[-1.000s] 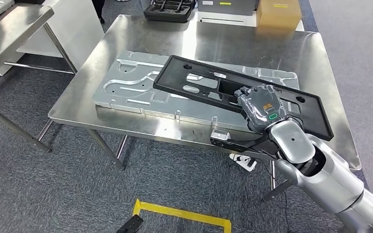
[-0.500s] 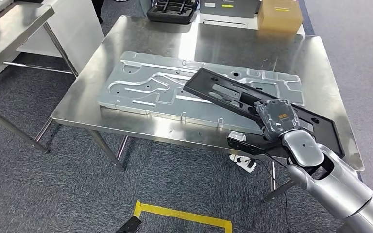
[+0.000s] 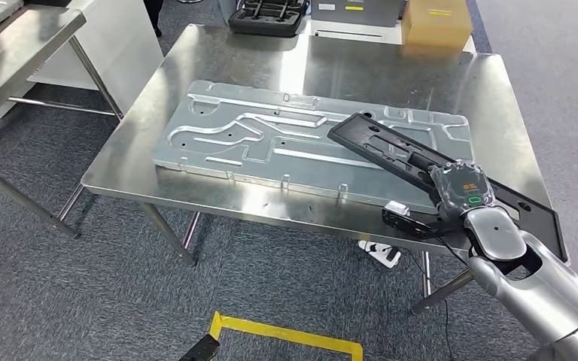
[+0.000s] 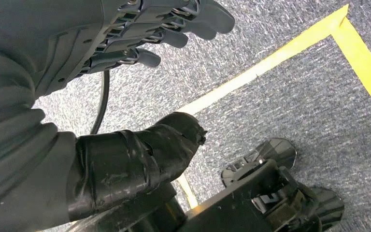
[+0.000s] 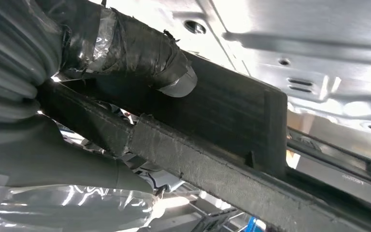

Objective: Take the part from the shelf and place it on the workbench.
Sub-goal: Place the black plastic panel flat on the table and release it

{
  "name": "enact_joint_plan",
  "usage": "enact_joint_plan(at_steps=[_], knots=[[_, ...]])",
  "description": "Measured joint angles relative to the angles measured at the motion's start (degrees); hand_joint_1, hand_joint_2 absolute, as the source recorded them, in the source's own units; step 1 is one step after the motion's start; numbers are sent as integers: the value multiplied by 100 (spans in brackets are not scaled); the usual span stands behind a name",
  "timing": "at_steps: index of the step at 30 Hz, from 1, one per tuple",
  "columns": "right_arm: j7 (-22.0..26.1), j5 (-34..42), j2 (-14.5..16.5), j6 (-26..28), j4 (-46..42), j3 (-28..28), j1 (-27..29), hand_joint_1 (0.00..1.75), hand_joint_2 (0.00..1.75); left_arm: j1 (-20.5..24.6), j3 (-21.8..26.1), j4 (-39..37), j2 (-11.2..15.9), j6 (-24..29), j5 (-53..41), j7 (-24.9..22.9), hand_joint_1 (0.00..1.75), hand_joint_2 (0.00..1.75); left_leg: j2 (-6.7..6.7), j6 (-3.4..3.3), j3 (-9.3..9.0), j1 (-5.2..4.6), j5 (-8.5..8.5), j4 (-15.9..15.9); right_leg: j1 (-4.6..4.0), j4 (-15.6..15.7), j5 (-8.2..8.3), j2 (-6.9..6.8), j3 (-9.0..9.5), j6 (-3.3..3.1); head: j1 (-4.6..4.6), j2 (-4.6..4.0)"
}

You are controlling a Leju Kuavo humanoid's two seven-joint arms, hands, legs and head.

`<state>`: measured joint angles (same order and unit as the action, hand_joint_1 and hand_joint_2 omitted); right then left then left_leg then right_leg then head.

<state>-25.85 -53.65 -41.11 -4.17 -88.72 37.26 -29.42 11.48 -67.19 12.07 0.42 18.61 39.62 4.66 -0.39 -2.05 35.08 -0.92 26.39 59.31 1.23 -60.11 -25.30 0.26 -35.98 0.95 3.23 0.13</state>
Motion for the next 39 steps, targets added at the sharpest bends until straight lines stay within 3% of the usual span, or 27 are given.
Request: enact_joint_plan(at_steps=[2,5,6,7,8,11,13,17,19,21,22,23,24,26,28,31,32,34,36,38,39], knots=[[-8,11,-1,2,20,-10,2,175,175,8,0,0,12,3,5,4,0,175,3,56,57,1,119,151,35,38,15,-4,28,-47,15,0],[-39,66,-8,5,58,-31,18,175,175,12,0,0,20,5,33,20,0,175,9,162,509,58,587,1103,50,60,20,-13,46,-94,45,0],[-47,98,-15,6,76,-37,37,175,175,1,0,0,20,4,44,29,0,175,9,182,667,78,681,1409,50,59,19,-13,47,-95,45,0],[-52,131,-23,8,94,-48,65,175,175,-12,0,0,20,3,55,42,0,175,9,193,745,93,670,1541,50,59,17,-12,48,-96,45,0],[-56,164,-30,10,112,-65,95,131,131,-23,0,0,21,2,62,60,0,175,10,194,717,103,552,1450,51,59,16,-10,50,-96,45,0],[-71,228,-57,20,168,-137,161,0,0,-25,0,0,33,16,77,125,0,175,7,143,207,99,25,352,45,60,11,3,61,-71,45,0],[-80,244,-86,44,195,-182,170,0,0,-21,0,0,40,34,77,169,0,175,1,97,18,71,-53,-37,40,74,18,9,59,-11,43,0],[-90,266,-127,84,229,-256,225,0,0,-35,2,0,41,79,68,207,0,0,1,-4,-48,78,-108,-158,42,86,-6,3,73,124,34,0],[-97,269,-143,97,248,-305,246,0,0,-34,2,0,44,131,61,198,0,0,6,-57,-92,92,-151,-237,36,-345,-274,-6,-122,143,25,0],[-104,274,-152,113,268,-334,260,0,0,-33,3,0,45,181,55,165,0,0,9,-85,-96,74,-151,-239,21,-1086,-616,-5,-474,138,24,0],[-105,278,-155,123,275,-339,273,0,0,-35,4,0,45,202,54,140,0,0,9,-95,-96,67,-145,-232,21,-1332,-674,-6,-589,134,25,0],[-105,281,-156,137,280,-342,286,0,0,-38,4,0,44,220,54,115,0,0,9,-98,-96,64,-137,-219,22,-1387,-629,-6,-614,130,24,0],[-103,282,-156,156,281,-352,297,0,0,-41,4,0,43,233,54,91,0,0,8,-96,-96,65,-125,-201,27,-1211,-481,-8,-524,126,23,0],[-93,267,-156,202,277,-397,302,0,0,-45,4,0,41,250,54,47,0,0,0,-66,-79,58,-95,-124,31,-511,-144,-11,-161,117,22,0],[-70,227,-156,247,245,-449,287,0,0,-44,5,0,43,271,57,-8,0,0,-11,-15,-25,38,-71,-30,22,-63,-17,-4,58,91,26,0],[-37,146,-154,290,141,-495,271,0,0,-52,7,0,45,287,64,-72,0,0,-13,46,47,36,-60,32,21,-14,7,1,34,11,25,0],[-31,106,-153,306,94,-509,263,0,0,-53,7,0,47,287,67,-80,0,0,-9,75,82,41,13,102,26,-7,29,-4,19,-26,30,0],[-23,20,-152,348,-24,-539,237,0,0,-52,9,0,50,281,70,-87,0,0,2,147,238,63,364,519,40,9,77,-21,-24,-99,46,0],[-11,-55,-148,419,-177,-578,217,0,0,-54,14,0,46,260,69,-87,0,0,6,197,459,87,791,1198,30,6,127,-32,-91,-130,60,0],[9,-141,-134,473,-366,-604,191,0,0,-58,18,0,42,238,66,-86,0,0,7,192,473,97,913,1477,7,-1,186,-36,-169,-135,60,0],[25,-190,-126,474,-464,-610,173,0,0,-58,19,0,42,230,63,-86,0,0,7,166,328,94,827,1311,-8,-4,218,-36,-206,-135,60,0]])
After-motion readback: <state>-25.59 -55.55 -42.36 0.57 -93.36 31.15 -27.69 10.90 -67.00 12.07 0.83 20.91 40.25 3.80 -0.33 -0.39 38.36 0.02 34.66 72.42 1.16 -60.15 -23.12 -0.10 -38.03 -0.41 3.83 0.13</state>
